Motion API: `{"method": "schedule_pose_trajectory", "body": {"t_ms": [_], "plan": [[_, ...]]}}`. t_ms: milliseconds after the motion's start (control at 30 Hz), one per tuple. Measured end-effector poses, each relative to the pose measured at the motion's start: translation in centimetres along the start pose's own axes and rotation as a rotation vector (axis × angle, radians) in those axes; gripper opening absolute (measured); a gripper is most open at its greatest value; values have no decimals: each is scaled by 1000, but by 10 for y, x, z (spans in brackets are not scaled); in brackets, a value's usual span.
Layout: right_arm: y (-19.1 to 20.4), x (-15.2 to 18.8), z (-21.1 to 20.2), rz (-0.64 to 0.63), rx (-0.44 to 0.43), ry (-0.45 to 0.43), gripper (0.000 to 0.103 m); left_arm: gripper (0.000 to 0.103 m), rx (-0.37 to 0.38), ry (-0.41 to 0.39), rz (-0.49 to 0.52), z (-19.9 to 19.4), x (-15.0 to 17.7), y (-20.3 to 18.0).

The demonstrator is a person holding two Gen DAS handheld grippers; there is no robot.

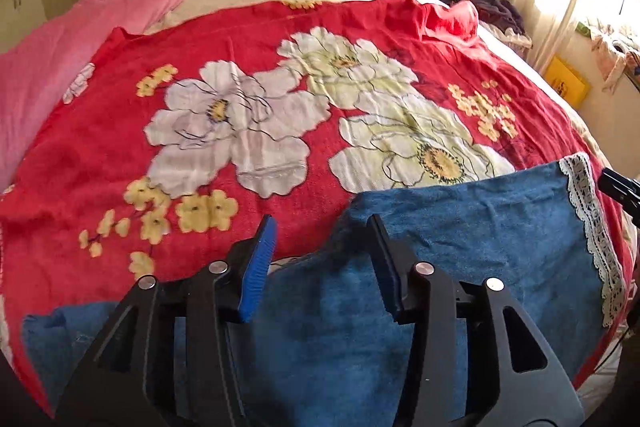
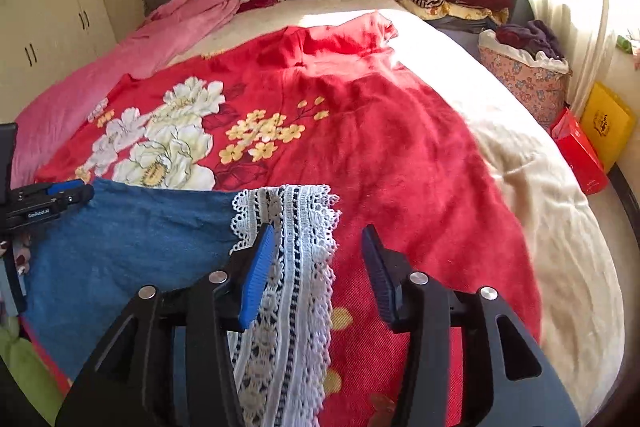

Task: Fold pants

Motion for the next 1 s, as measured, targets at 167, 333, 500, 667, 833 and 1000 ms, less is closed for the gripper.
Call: {"method": "schedule_pose_trajectory", "body": {"t_ms": [167,333,500,667,833,1000], "plan": [[-15,35,-43,71,-47,-15,57,76,-47,-113,-85,-56,0,27],[-13,71,-64,85,-82,13,57,89,-55,-161,-119,-101,26,36],[-2,91,-60,98,-147,65,57,91,-74,-117,-141,-121,61,47],[10,91,-51,106,-195,85,57,91,-162,-75,-173,-131,89,71],[17,91,-36,106,-185,116,57,91,-158,-17,-201,-124,101,76],[17,100,-32,109,-204,143,57,91,-95,95,-144,-82,111,46]]}}
Point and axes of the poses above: each gripper's, at about its wrist camera, not at the fingertips, and z roughly the way its jaws point, y to its left, x to its underside, the point moved 6 cm from there along z, roughly the way its jaws point, and after that the axes turned 6 degrees about y, right-handed, at the moved point
